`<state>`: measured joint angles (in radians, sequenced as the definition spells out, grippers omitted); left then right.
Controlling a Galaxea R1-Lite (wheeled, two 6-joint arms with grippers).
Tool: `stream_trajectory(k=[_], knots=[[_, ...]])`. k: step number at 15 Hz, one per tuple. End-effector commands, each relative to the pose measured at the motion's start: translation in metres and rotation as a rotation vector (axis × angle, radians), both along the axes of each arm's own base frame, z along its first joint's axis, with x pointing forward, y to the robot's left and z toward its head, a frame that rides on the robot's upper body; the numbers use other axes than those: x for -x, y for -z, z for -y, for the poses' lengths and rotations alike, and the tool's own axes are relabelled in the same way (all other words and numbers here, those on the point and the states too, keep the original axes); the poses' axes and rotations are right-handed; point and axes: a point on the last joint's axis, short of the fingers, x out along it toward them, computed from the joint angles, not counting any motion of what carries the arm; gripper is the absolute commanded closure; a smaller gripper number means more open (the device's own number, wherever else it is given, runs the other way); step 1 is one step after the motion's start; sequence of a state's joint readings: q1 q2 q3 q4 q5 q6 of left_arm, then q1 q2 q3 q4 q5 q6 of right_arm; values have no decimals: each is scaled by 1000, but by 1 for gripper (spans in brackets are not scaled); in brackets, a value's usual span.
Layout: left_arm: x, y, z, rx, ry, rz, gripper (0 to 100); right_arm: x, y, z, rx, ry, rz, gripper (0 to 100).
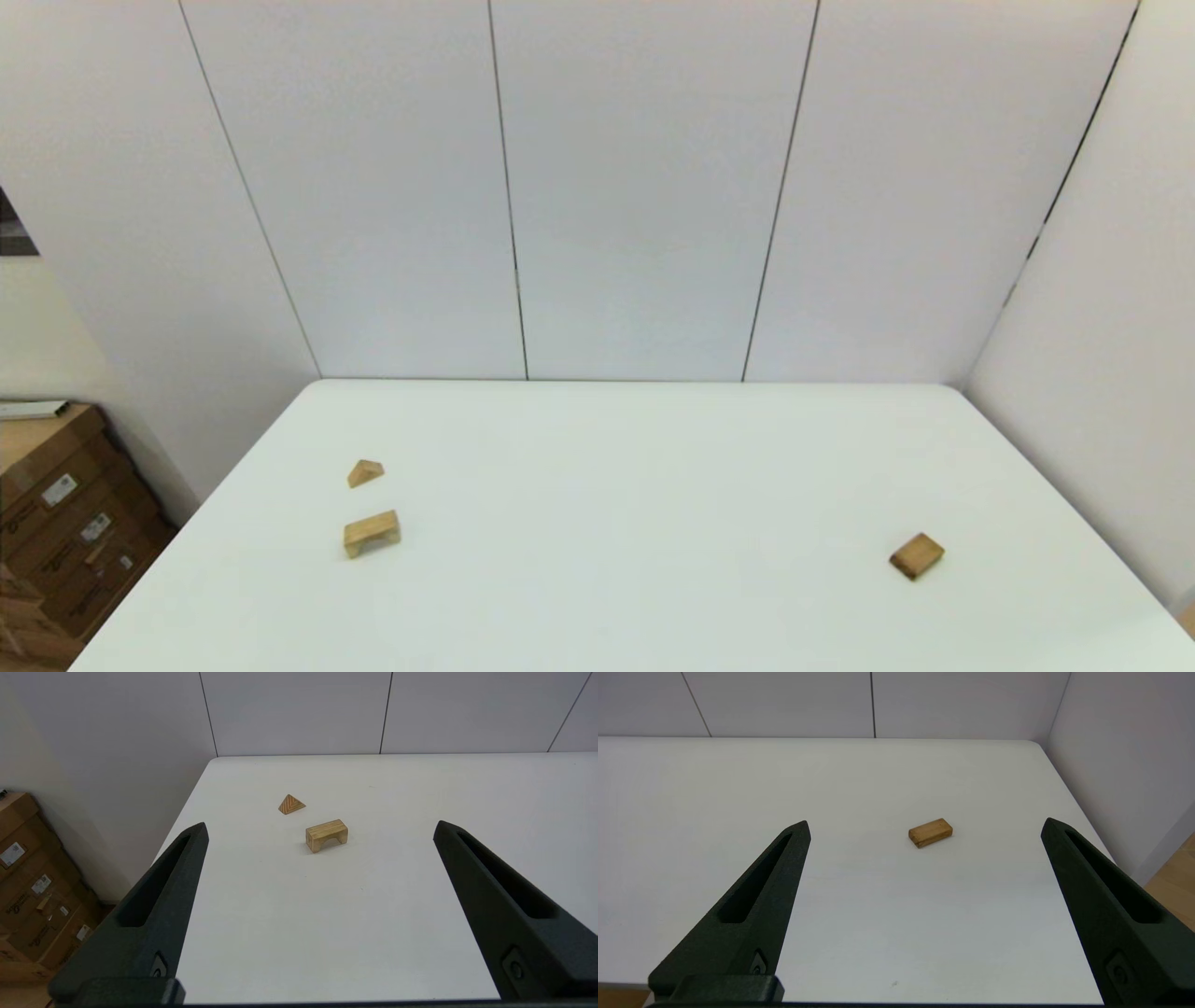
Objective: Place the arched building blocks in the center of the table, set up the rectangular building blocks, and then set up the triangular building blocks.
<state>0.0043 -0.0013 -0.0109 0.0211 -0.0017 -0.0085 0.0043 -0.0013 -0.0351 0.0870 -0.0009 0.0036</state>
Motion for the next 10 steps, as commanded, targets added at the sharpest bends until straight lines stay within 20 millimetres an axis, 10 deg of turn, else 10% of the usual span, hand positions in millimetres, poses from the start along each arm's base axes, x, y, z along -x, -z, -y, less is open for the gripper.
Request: stream_trajectory(k=[1,10], knots=[[0,0,0,1,-1,-2,0,0,0,0,1,-1,-2,0],[0,-1,0,-9,-5,3,0,0,0,0,1,0,0,0]])
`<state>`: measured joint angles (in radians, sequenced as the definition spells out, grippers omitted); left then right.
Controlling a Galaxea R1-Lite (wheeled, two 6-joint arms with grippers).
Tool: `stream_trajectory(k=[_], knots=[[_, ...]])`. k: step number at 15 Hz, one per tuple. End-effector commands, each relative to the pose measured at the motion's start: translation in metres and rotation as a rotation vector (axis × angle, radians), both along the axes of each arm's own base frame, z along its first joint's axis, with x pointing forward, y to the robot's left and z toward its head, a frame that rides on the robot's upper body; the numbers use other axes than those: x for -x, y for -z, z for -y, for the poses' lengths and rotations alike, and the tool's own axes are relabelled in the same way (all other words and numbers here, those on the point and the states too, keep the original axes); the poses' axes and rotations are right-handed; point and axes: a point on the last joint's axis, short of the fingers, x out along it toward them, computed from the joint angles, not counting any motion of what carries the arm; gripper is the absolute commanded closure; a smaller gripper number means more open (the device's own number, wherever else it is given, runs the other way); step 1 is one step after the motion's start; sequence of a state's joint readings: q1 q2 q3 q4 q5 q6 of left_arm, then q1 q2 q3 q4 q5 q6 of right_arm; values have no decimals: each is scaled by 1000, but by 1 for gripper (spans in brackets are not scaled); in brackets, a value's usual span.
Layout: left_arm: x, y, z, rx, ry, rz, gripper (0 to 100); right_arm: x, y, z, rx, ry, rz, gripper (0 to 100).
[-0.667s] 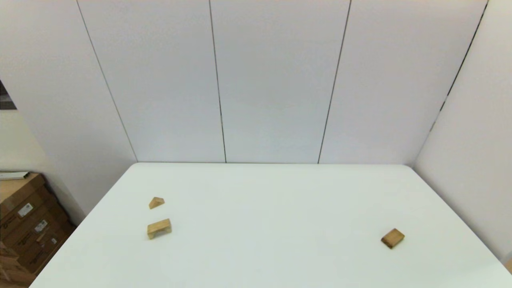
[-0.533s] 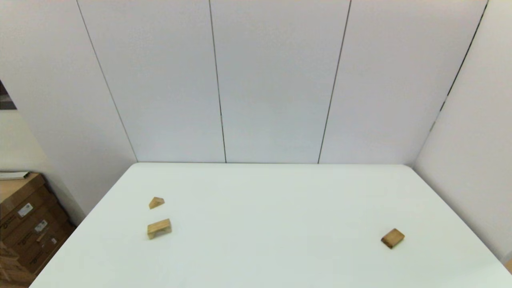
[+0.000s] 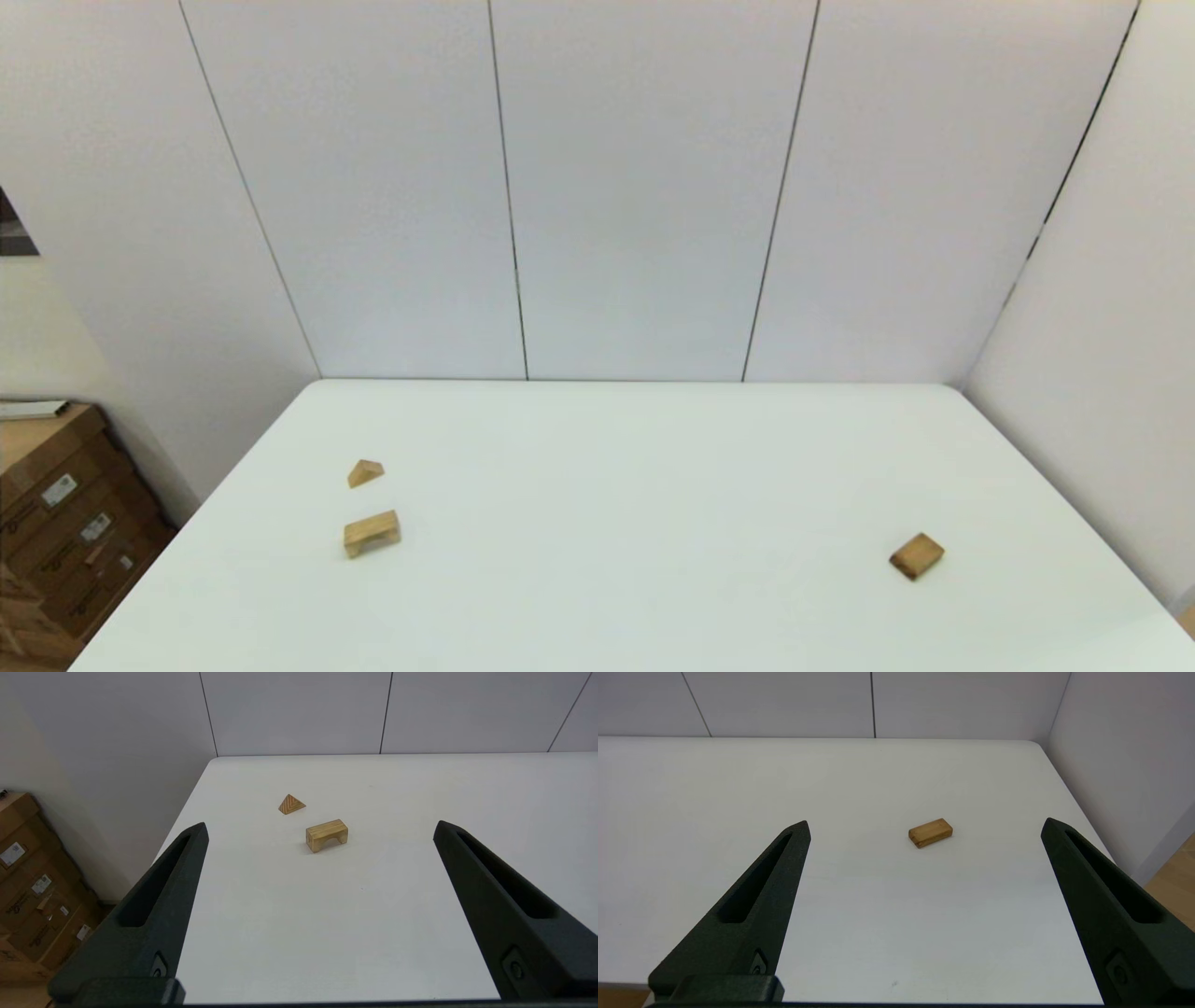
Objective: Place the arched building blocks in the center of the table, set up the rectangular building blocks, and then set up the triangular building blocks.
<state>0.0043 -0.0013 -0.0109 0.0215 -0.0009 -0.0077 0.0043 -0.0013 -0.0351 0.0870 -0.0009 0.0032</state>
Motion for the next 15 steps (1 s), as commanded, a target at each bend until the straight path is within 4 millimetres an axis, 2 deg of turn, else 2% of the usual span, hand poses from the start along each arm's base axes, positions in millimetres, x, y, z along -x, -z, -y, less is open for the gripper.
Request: stream_trajectory(k=[1,3,4,6,8,12,15], knots=[[3,-9,0,-12,0,23,0,0,0,0,0,0,0,0],[4,-38,0,-1,-3,-44,0,0,0,0,0,0,0,0],[-3,-54,0,10,-5,-93,0,0,0,0,0,0,-2,0],[-42,-83,0,70,-19,-283,0,0,0,0,0,0,-2,0],[-83,-98,-1,122,-34,-442,0,0,0,0,0,0,0,0],[-166,-87,1,79,12,-735,0,0,0,0,0,0,0,0],[-215,-66,2,-96,124,-876,0,0,0,0,0,0,-2,0]])
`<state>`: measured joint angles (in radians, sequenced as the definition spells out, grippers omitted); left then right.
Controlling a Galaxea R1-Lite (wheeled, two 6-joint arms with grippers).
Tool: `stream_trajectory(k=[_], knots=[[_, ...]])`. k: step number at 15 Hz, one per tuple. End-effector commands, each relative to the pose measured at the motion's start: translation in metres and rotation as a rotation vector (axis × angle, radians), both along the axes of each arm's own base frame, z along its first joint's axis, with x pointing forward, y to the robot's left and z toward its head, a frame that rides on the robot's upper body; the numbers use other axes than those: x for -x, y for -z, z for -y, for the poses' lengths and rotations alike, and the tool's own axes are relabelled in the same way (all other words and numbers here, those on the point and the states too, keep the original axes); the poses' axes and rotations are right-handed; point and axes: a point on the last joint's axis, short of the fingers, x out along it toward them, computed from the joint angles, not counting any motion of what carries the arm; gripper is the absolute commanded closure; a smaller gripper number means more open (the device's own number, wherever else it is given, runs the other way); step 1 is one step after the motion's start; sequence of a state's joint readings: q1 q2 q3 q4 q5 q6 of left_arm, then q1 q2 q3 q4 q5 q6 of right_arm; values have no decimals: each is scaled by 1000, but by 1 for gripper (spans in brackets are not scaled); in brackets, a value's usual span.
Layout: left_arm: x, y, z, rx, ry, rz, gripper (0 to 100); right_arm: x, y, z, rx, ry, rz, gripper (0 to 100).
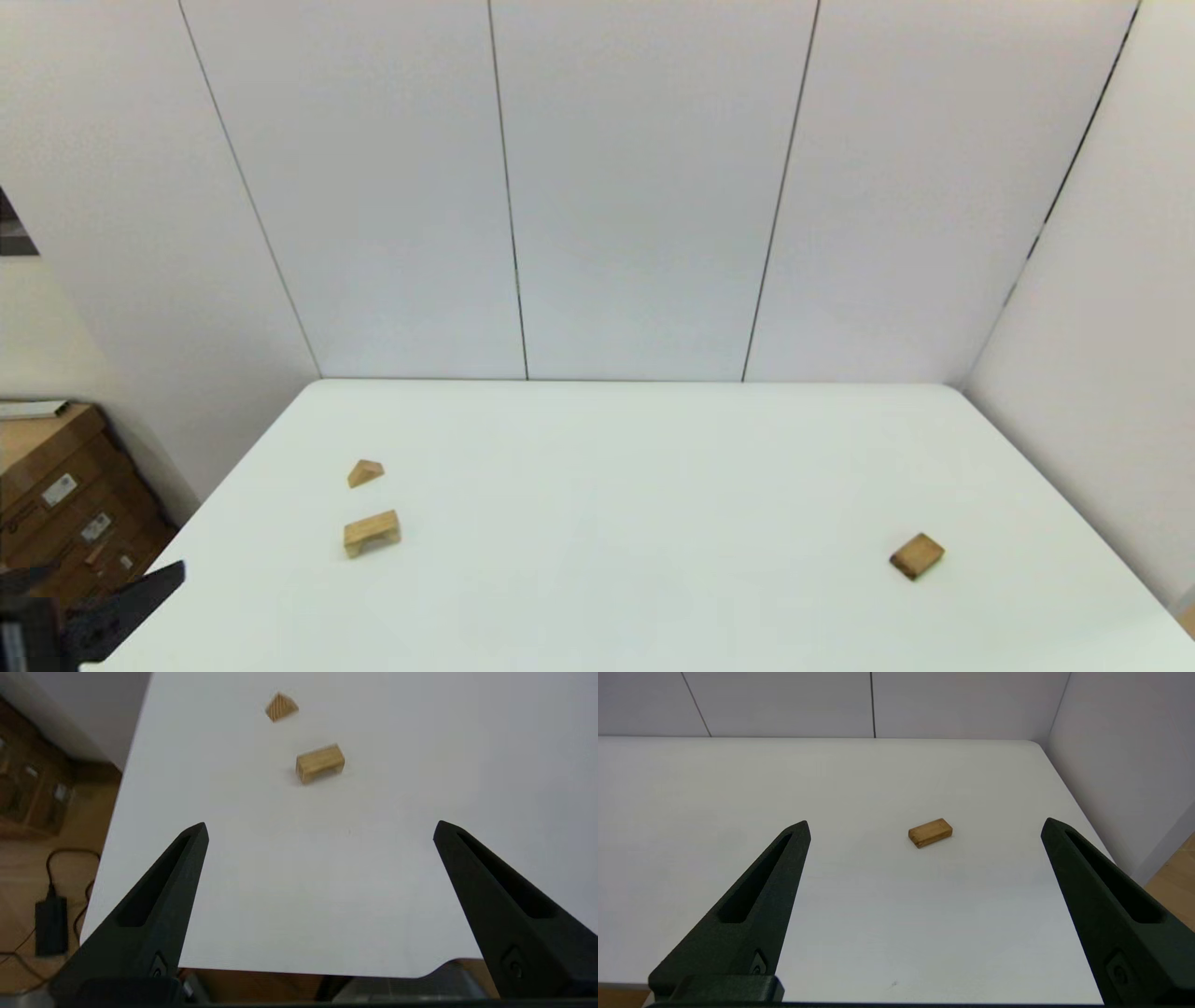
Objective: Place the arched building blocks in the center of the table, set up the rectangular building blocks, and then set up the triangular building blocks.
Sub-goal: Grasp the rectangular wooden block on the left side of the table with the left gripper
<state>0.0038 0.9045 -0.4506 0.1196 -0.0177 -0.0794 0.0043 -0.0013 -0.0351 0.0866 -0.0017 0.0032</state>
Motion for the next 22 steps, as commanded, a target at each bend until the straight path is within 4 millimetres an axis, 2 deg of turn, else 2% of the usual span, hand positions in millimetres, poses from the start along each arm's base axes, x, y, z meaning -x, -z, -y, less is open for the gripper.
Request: stream_trajectory(k=[1,4,7,12,15,18,22], knots=[[-113,35,3,-152,229,-342,0,0,0,0,0,-1,0,0],[-138,59,-3,-266,468,-411,0,0,0,0,0,-1,-2,0],[-160,75,-2,-270,674,-404,0,0,0,0,0,-1,0,0],[-213,100,-10,-323,756,-422,0,0,0,0,0,-1,0,0],[-220,106,-18,-351,845,-499,0,0,0,0,0,-1,-2,0],[-235,114,-20,-352,853,-508,0,0,0,0,0,-1,0,0],[-240,124,-17,-357,864,-528,0,0,0,0,0,-1,0,0]])
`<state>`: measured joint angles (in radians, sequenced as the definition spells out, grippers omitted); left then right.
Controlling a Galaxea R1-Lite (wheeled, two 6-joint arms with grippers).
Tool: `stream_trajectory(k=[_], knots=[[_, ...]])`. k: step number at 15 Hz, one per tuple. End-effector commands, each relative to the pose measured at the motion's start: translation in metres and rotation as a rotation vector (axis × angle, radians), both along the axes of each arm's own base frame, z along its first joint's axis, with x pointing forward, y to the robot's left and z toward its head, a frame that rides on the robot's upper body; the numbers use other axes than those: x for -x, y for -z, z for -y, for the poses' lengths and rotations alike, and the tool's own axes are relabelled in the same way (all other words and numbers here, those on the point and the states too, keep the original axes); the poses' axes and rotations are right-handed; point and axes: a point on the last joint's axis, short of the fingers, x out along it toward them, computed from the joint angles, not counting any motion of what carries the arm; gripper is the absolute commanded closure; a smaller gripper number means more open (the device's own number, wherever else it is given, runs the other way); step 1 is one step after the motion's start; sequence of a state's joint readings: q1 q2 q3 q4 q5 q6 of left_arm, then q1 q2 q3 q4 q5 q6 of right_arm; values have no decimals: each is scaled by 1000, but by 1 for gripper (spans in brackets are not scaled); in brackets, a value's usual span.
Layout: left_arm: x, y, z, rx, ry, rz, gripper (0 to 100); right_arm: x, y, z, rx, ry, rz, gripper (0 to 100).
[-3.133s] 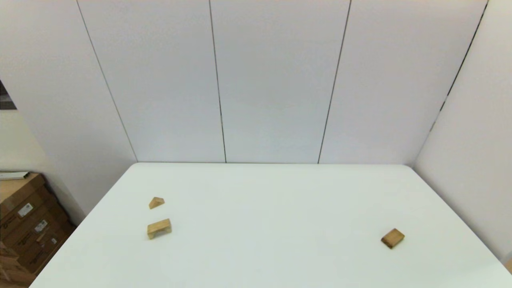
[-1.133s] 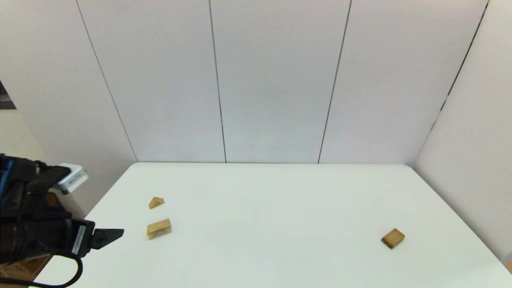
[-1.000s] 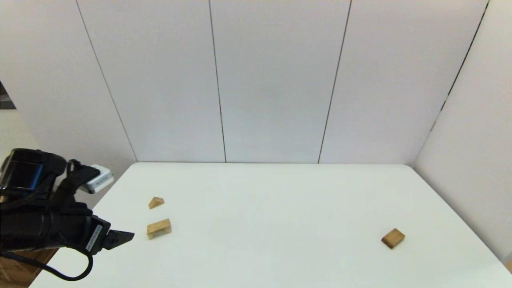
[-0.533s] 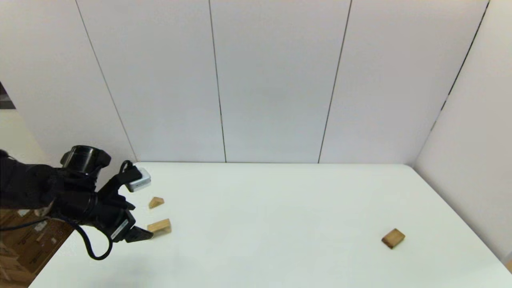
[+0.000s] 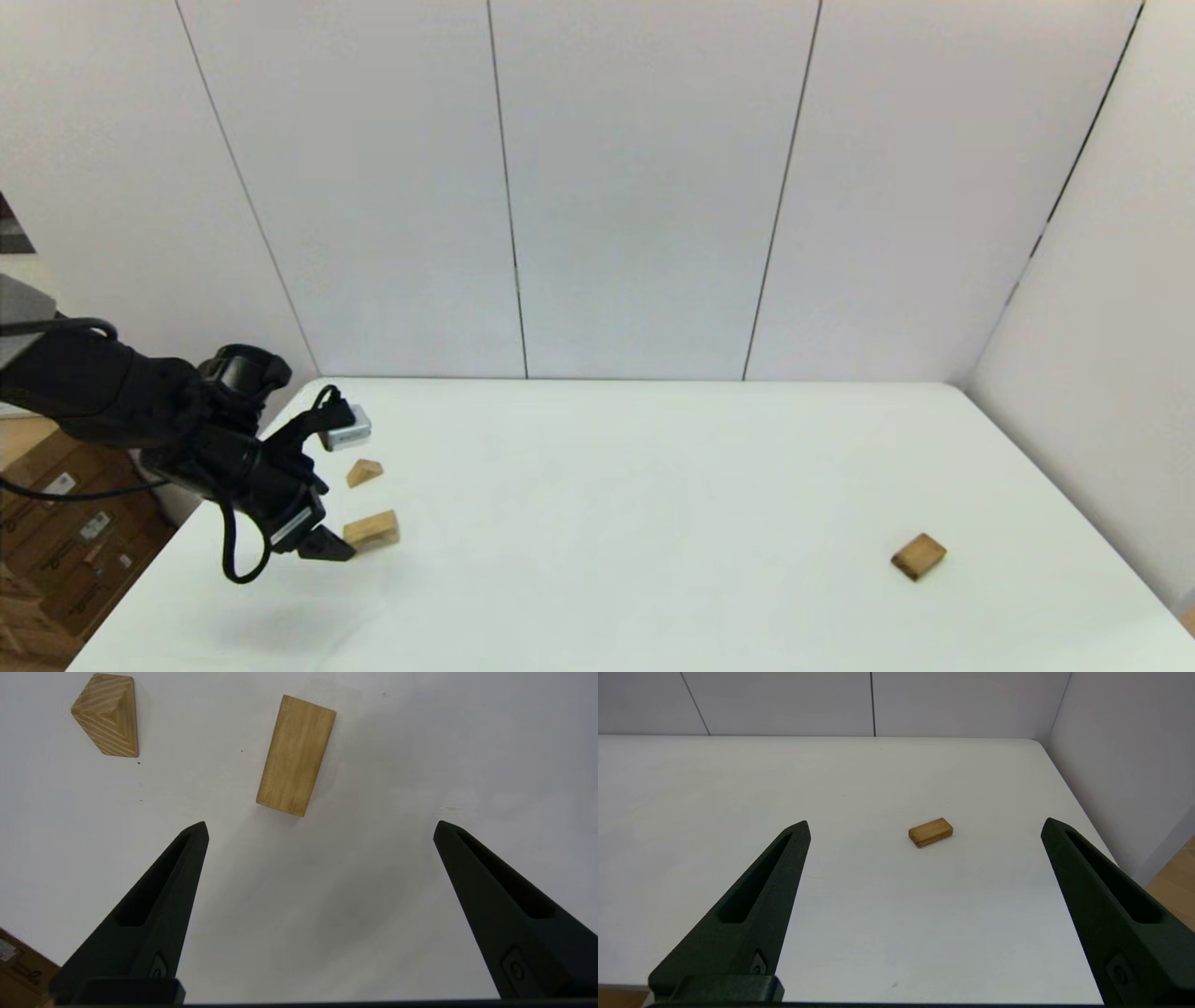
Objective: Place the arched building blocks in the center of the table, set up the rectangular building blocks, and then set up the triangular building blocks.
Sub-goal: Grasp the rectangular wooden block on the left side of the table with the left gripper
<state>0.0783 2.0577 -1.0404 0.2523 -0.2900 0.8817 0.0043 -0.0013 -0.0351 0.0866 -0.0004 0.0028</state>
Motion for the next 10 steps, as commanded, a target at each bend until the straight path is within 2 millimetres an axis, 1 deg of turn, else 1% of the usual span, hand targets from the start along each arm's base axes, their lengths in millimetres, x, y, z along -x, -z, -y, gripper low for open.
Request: stream_trajectory(k=[1,5,10], knots=[[-6,15,3,-19,14,-30,0,0,0,0,0,1,-2,0],[-14,31,11,-25,37,-21,0,0,0,0,0,1,0,0],[-19,47,29,-23,87,-55,0,0,0,0,0,-1,0,0]])
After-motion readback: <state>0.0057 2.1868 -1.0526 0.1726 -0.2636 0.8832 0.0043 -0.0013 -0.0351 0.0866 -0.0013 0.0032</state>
